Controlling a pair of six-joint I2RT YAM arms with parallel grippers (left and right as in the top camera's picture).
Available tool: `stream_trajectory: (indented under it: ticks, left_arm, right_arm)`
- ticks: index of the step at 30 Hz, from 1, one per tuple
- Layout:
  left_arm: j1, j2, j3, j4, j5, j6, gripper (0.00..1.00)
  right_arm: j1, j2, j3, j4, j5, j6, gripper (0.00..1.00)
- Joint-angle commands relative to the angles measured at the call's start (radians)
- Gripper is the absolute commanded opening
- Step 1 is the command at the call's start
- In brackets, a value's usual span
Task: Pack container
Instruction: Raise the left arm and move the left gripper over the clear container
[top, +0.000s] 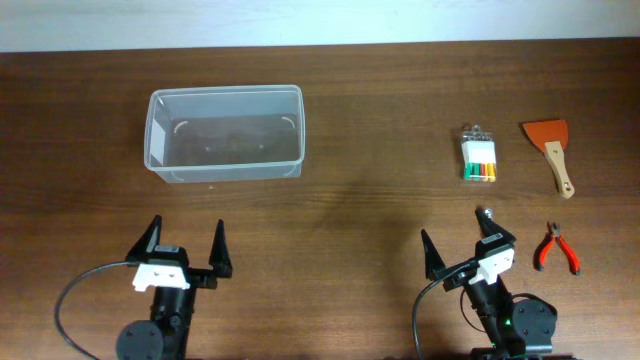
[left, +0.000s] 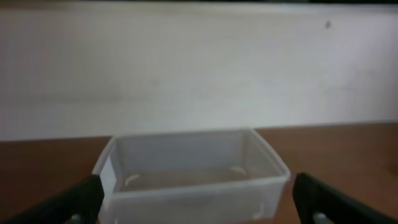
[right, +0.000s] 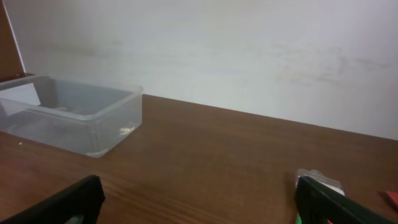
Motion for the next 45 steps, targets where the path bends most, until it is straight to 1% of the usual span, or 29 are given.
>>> stream_trajectory:
  ticks: [1,4,6,8,10,12,14,17,18,20,21,22,24,25,27,29,33,35,37,42,44,45]
  left_arm:
    - [0.0,0.116,0.202,-0.09,0.056,0.122,0.99]
    - [0.0,0.291,0.389,-0.193,0.055,0.233,0.99]
    - [0.0,0.43,0.52,-0.252,0.057,0.251,0.99]
    - [0.0,0.596,0.677,-0.326,0.105,0.264,0.99]
    - [0.0,0.76,0.834,-0.397,0.192,0.265,0.99]
    - [0.0,0.926,1.001,-0.468,0.331,0.264,0.99]
    - [-0.002,1.07,1.142,-0.504,0.484,0.264,0.99]
    - [-0.002,1.227,1.261,-0.496,0.667,0.263,0.99]
    - [-0.002,1.268,1.281,-0.471,0.727,0.263,0.99]
    - [-0.002,1.343,1.299,-0.386,0.861,0.263,0.99]
    - [-0.002,1.374,1.301,-0.333,0.905,0.251,0.99]
    - [-0.002,1.401,1.304,-0.286,0.906,0.193,0.99]
    - [-0.004,1.45,1.322,-0.264,0.813,0.062,0.99]
    - [-0.008,1.467,1.335,-0.278,0.769,0.04,0.99]
    - [-0.023,1.503,1.38,-0.346,0.659,0.038,0.99]
    - [-0.049,1.536,1.451,-0.452,0.545,0.044,0.99]
    - [-0.129,1.613,1.663,-0.724,0.377,0.132,0.99]
    - [-0.18,1.652,1.754,-0.817,0.309,0.153,0.99]
    - [-0.233,1.668,1.793,-0.834,0.277,0.153,0.99]
    - [-0.322,1.669,1.793,-0.796,0.27,0.152,0.99]
    - [-0.342,1.674,1.793,-0.759,0.211,0.142,0.99]
    - [-0.352,1.675,1.793,-0.745,0.097,0.08,0.99]
  right_arm:
    - [0.005,-0.01,-0.005,0.003,-0.013,0.004,0.99]
    - [0.005,-0.01,-0.005,0.003,-0.013,0.004,0.98]
    - [0.005,-0.01,-0.005,0.003,-0.013,0.004,0.99]
    - [0.005,-0.01,-0.005,0.003,-0.014,0.005,0.99]
    - [0.005,-0.01,-0.005,0.003,-0.014,0.005,0.99]
    - [0.006,-0.01,-0.005,0.003,-0.014,0.005,0.99]
    - [0.005,-0.01,-0.005,0.003,-0.014,0.008,0.99]
    - [0.005,-0.01,-0.005,-0.004,-0.014,0.007,0.99]
    - [0.005,-0.01,-0.005,-0.01,-0.014,0.007,0.99]
    - [0.005,-0.01,-0.005,-0.03,-0.014,0.008,0.99]
    - [0.005,-0.01,-0.005,-0.047,-0.014,0.008,0.99]
    - [0.005,-0.01,-0.005,-0.061,-0.014,0.008,0.99]
    - [0.006,-0.007,-0.005,-0.058,-0.014,0.008,0.99]
    - [0.005,-0.007,-0.005,-0.058,-0.014,0.008,0.99]
    - [0.005,-0.007,-0.005,-0.058,-0.014,0.008,0.99]
    - [0.005,-0.007,-0.005,-0.057,-0.014,0.008,0.99]
    - [0.005,-0.007,-0.005,-0.057,-0.014,0.007,0.99]
    - [0.005,-0.007,-0.005,-0.057,-0.014,0.008,0.99]
    - [0.005,-0.007,-0.005,-0.057,-0.014,0.008,0.99]
    - [0.005,-0.007,-0.005,-0.057,-0.032,0.008,0.99]
    - [0.006,-0.007,-0.005,-0.057,-0.04,0.008,0.99]
    - [0.005,-0.007,-0.005,-0.057,-0.04,0.008,0.98]
